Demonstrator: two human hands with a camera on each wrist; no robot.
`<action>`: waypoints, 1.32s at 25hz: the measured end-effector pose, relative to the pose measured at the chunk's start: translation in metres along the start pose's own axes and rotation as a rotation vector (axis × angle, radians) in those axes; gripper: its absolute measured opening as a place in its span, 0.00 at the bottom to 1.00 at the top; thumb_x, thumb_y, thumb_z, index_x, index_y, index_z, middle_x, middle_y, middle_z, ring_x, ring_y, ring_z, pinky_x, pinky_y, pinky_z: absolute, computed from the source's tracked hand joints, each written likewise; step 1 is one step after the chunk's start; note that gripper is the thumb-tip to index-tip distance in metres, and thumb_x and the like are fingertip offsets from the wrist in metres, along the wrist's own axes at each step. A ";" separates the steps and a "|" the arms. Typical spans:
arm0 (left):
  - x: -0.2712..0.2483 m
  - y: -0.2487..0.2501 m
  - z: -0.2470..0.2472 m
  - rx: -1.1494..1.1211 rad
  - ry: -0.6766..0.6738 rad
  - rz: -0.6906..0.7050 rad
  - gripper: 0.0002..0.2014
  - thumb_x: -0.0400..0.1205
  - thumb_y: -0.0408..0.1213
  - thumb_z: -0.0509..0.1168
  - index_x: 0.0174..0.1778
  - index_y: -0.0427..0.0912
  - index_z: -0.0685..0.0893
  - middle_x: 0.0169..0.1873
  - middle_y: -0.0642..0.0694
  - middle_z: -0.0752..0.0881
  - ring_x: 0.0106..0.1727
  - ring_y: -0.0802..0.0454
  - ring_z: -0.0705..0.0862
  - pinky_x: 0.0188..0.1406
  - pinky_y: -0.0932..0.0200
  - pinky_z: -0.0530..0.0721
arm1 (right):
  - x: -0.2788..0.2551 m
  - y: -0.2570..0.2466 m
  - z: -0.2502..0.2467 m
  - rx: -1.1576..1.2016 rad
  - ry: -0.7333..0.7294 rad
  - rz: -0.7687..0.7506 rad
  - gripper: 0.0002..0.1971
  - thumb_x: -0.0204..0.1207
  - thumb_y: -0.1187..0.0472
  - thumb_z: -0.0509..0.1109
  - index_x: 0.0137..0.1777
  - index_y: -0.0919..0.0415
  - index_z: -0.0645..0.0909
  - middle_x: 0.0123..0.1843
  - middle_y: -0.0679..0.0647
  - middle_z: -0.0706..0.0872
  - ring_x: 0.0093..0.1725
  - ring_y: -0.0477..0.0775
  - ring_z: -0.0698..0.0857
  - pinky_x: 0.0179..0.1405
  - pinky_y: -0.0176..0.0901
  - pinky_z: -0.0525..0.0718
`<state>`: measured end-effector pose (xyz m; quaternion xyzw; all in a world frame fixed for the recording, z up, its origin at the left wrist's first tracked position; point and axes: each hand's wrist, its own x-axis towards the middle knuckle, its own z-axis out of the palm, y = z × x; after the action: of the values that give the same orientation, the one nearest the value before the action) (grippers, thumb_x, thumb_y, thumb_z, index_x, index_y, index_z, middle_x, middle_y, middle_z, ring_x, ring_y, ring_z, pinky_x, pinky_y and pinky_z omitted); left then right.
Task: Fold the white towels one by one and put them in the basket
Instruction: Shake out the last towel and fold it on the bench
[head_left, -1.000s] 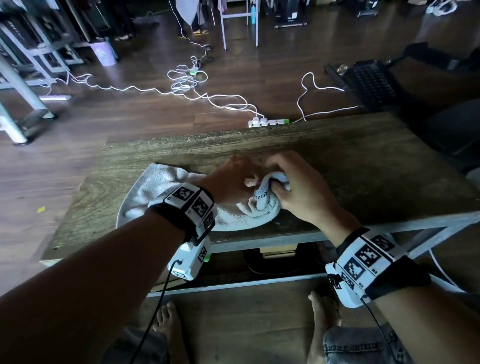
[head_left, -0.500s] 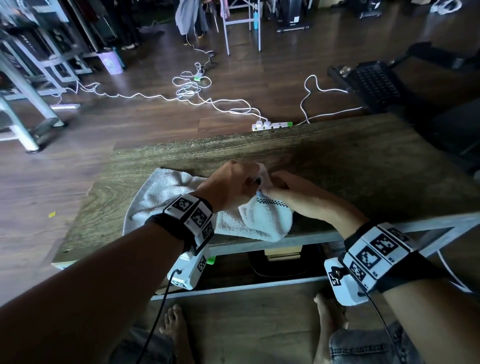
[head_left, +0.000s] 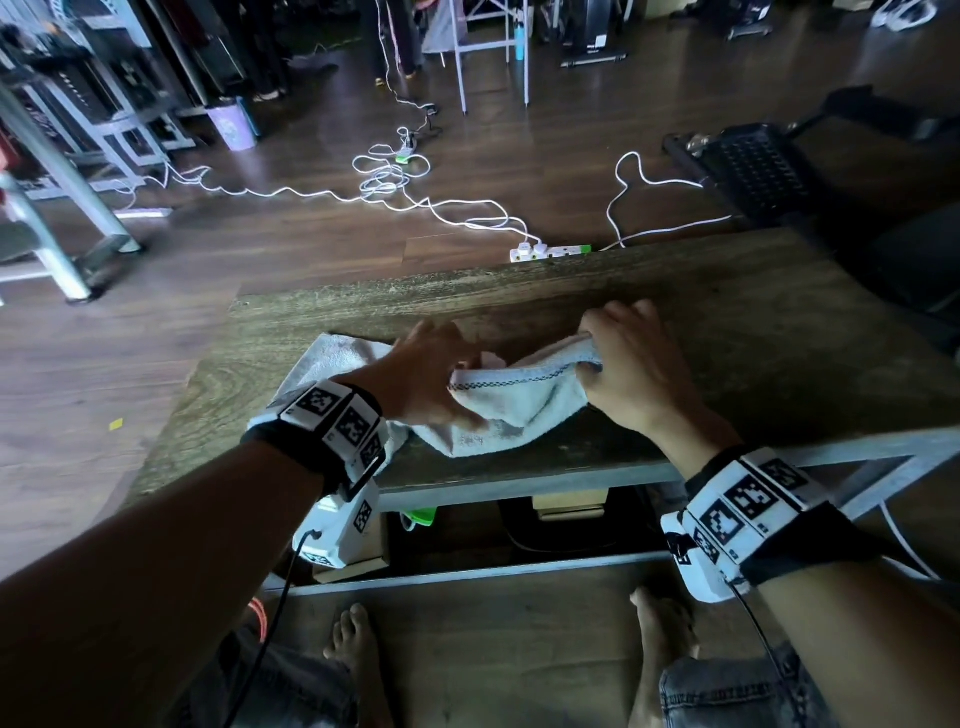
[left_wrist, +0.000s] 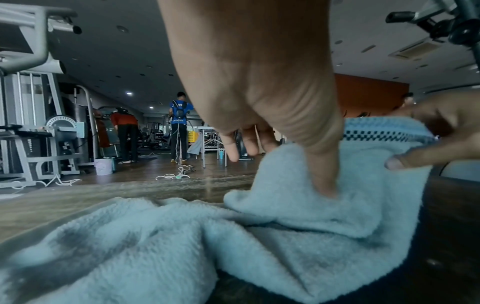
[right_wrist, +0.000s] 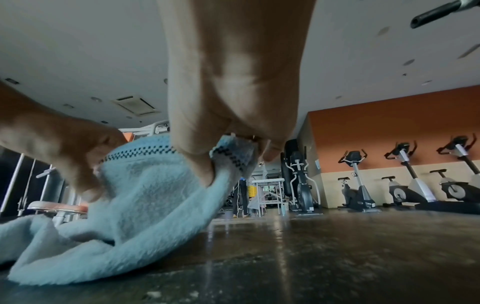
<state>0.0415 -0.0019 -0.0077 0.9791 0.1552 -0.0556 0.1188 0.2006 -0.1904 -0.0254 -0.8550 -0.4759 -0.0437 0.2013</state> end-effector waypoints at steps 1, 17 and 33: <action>-0.003 0.006 0.002 -0.049 -0.007 -0.018 0.20 0.64 0.69 0.73 0.47 0.76 0.73 0.56 0.54 0.76 0.63 0.50 0.69 0.63 0.45 0.73 | 0.001 -0.005 -0.002 0.027 0.021 -0.047 0.09 0.73 0.61 0.74 0.50 0.52 0.78 0.50 0.47 0.80 0.56 0.54 0.75 0.57 0.51 0.73; -0.021 0.036 -0.019 -0.289 0.412 0.087 0.14 0.73 0.39 0.75 0.35 0.49 0.74 0.27 0.51 0.79 0.28 0.52 0.76 0.26 0.62 0.70 | -0.015 -0.029 -0.022 0.394 0.040 -0.147 0.19 0.74 0.37 0.70 0.51 0.52 0.85 0.42 0.42 0.86 0.43 0.49 0.82 0.40 0.49 0.81; -0.073 0.012 -0.060 -0.015 0.102 -0.105 0.24 0.72 0.62 0.73 0.58 0.52 0.84 0.57 0.50 0.85 0.63 0.46 0.81 0.64 0.43 0.77 | -0.019 -0.055 -0.085 0.418 -0.021 -0.176 0.15 0.75 0.75 0.70 0.51 0.53 0.80 0.38 0.43 0.79 0.36 0.40 0.77 0.37 0.39 0.75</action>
<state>-0.0197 -0.0190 0.0632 0.9703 0.2125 -0.0107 0.1151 0.1539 -0.2127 0.0638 -0.7504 -0.5493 0.0473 0.3645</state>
